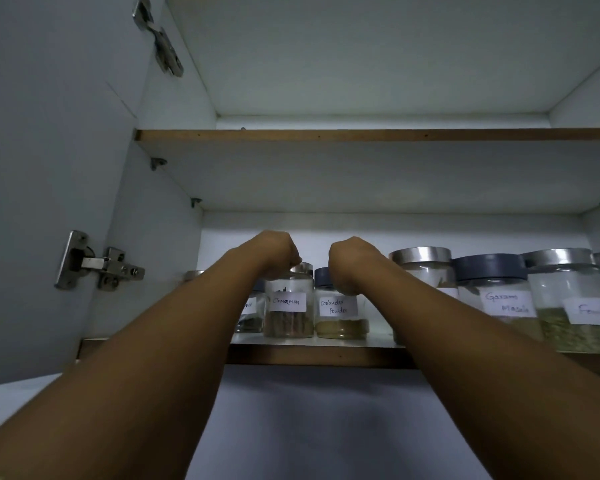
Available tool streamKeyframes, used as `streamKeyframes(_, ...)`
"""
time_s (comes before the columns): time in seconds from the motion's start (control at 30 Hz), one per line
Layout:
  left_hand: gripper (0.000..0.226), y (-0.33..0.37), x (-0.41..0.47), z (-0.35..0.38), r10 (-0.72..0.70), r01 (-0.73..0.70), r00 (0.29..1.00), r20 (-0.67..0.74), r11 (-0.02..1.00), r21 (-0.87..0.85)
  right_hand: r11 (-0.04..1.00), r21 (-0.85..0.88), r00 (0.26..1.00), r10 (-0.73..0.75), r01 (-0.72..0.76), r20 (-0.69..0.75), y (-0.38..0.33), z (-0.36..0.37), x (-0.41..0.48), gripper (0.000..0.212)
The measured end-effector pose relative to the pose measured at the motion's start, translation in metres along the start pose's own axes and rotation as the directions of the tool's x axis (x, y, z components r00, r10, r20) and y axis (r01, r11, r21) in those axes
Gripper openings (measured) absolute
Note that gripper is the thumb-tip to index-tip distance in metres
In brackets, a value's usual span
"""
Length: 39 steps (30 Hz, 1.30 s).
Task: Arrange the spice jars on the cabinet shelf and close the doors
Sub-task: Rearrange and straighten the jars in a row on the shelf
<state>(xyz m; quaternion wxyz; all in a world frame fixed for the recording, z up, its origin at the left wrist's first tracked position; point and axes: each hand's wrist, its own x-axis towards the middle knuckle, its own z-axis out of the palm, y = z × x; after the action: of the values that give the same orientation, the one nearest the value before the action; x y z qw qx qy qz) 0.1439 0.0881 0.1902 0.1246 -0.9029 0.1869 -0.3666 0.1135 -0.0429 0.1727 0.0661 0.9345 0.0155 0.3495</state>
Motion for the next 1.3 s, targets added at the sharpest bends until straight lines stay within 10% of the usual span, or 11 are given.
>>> streamKeyframes(1.03,0.034,-0.005,0.058,0.077,-0.084,0.086,0.990,0.117,0.996,-0.012,0.999,0.037,0.990,-0.003,-0.002,0.138,0.004,0.059,0.059,0.005)
streamKeyframes(1.3,0.035,-0.005,0.057,0.083,-0.071,0.076,0.991,0.109,0.996,-0.041,1.000,0.001,0.988,-0.029,0.029,0.150,0.003,0.062,0.056,0.040)
